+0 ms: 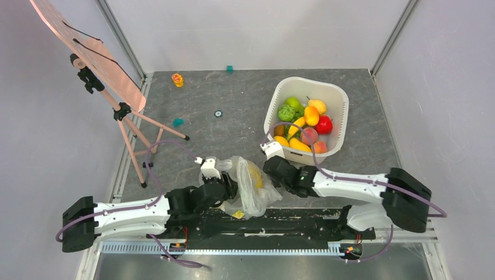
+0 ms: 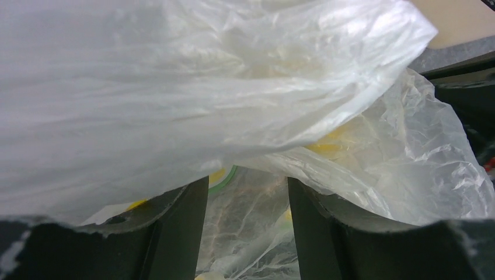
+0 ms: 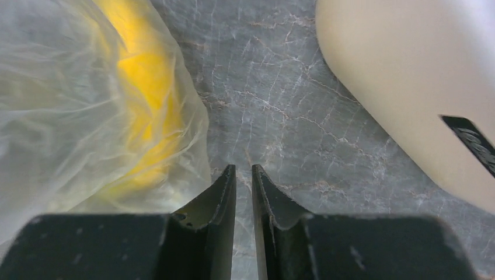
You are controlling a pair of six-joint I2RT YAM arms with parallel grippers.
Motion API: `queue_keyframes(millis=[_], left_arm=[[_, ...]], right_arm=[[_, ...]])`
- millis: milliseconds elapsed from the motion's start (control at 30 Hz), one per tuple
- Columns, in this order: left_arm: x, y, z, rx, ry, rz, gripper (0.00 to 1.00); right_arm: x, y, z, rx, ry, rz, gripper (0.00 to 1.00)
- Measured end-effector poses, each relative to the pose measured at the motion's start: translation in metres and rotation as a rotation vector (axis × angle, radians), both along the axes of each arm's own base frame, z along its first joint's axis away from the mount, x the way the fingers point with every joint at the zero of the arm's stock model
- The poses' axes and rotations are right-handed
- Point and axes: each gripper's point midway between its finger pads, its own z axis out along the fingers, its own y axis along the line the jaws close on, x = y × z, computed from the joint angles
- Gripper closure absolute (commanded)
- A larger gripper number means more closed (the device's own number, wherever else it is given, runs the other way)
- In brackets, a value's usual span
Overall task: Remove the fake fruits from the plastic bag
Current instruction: Take out the fake fruit from the plastic bag.
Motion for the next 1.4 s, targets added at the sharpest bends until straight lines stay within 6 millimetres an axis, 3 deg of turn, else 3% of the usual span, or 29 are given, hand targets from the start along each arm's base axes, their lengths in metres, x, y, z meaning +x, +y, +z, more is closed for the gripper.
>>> queue_keyframes(millis=[133,233,533,900,1400], left_arm=[[0.002,0.003,-0.001,0.009,0.002,0.011,0.38],[0.003,0.006,-0.003,0.017,0.005,0.022,0.38],[0.008,0.015,-0.020,0.085,0.035,0.052,0.39],[0.017,0.015,-0.022,0.088,0.061,0.084,0.40],[0.024,0.002,-0.007,0.037,0.051,0.067,0.40]], right_arm=[[0.005,0.002,-0.026,-0.088,0.017,0.027,0.85],[0.011,0.007,-0.033,-0.095,0.009,0.032,0.86],[0.023,0.039,-0.029,0.027,-0.026,0.070,0.86],[0.011,0.051,-0.047,0.082,0.024,0.136,0.88],[-0.012,0.068,-0.056,0.218,0.103,0.215,0.89]])
